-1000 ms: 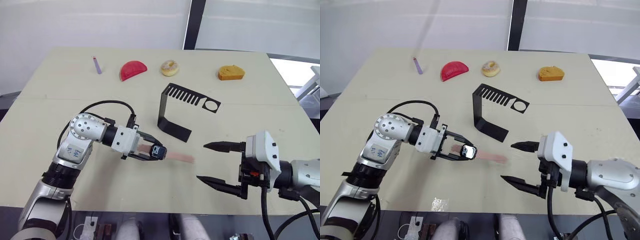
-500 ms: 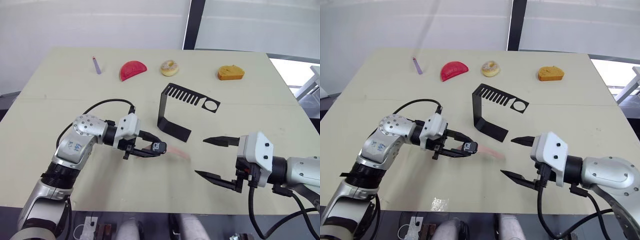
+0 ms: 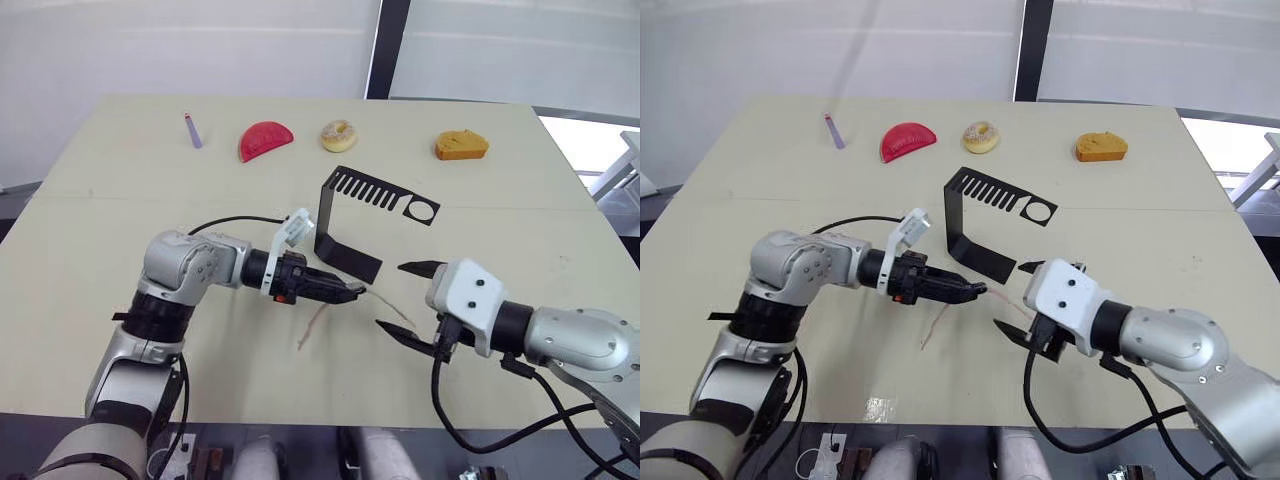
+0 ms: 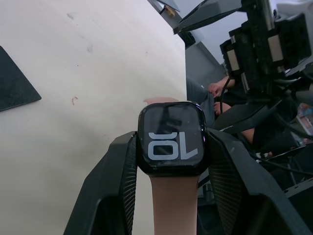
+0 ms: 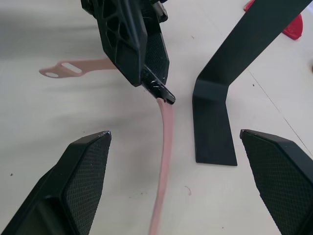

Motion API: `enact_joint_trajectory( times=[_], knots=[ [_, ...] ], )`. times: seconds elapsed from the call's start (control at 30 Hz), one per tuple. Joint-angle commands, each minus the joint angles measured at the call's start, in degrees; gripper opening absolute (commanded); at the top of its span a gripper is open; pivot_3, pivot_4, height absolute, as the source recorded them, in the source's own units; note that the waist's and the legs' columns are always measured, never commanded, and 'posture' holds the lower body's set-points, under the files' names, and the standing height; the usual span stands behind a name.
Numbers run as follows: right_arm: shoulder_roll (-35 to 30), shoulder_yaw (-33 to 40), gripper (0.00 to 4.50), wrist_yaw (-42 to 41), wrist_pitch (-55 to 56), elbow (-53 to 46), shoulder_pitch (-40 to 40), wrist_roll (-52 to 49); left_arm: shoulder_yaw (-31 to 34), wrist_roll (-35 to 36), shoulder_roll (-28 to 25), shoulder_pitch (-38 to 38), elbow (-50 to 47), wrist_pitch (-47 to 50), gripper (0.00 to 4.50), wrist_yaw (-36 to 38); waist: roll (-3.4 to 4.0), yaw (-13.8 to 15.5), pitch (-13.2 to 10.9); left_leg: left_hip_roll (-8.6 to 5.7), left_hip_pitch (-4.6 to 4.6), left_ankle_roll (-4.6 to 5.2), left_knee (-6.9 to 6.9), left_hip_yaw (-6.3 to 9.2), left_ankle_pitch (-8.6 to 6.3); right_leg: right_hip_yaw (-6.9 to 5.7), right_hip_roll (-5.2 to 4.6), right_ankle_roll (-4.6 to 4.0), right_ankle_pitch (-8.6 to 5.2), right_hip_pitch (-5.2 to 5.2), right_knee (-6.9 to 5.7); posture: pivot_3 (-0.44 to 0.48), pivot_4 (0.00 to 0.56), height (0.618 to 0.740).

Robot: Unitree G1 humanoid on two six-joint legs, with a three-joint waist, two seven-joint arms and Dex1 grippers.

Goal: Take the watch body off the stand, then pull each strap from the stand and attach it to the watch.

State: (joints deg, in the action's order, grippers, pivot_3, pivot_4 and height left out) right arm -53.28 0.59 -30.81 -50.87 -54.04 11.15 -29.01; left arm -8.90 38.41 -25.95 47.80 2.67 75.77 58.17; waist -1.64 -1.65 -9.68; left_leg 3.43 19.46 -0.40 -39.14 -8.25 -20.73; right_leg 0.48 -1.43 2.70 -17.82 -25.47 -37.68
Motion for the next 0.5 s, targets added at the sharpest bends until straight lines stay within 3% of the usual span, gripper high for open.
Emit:
enact_joint_trajectory(
  times=[0.03,0.3,0.4,0.5],
  knots=[
    [-0.4,-1.2,4.47,2.0,-1.3,-2.4,1.3,2.1,1.9,2.3,0.4,1.5,-0.2,1.6,1.59,-0.4,0.00,0.0,0.0,0.00,0.00,0.00,0.00,0.00,0.00,0.00,0.00,0.00,0.00,0.00,0.00,0.000,0.150,0.737],
    [0.3,-3.4,4.47,2.4,-3.1,-1.5,3.4,4.2,2.3,4.0,0.9,1.5,-0.7,2.7,1.59,-1.4,0.00,0.0,0.0,0.00,0.00,-0.01,0.00,0.00,0.01,-0.01,-0.02,0.00,0.00,-0.01,0.00,0.000,0.150,0.737],
    [0.5,-4.3,3.19,2.1,-3.0,-1.0,4.1,4.7,2.8,4.3,1.3,1.5,-0.8,2.9,1.59,-1.9,0.00,0.0,0.0,0.00,0.00,-0.01,0.00,0.00,0.01,0.00,-0.01,0.00,0.00,-0.01,0.00,0.000,0.150,0.737],
    [0.7,-5.1,3.19,1.9,-3.1,-0.5,5.0,5.1,2.8,4.6,1.3,1.3,-1.2,2.8,1.59,-2.2,0.00,0.0,0.0,0.00,0.00,-0.01,0.00,0.00,0.01,0.00,-0.02,0.00,0.00,-0.01,0.00,0.000,0.150,0.737]
  ],
)
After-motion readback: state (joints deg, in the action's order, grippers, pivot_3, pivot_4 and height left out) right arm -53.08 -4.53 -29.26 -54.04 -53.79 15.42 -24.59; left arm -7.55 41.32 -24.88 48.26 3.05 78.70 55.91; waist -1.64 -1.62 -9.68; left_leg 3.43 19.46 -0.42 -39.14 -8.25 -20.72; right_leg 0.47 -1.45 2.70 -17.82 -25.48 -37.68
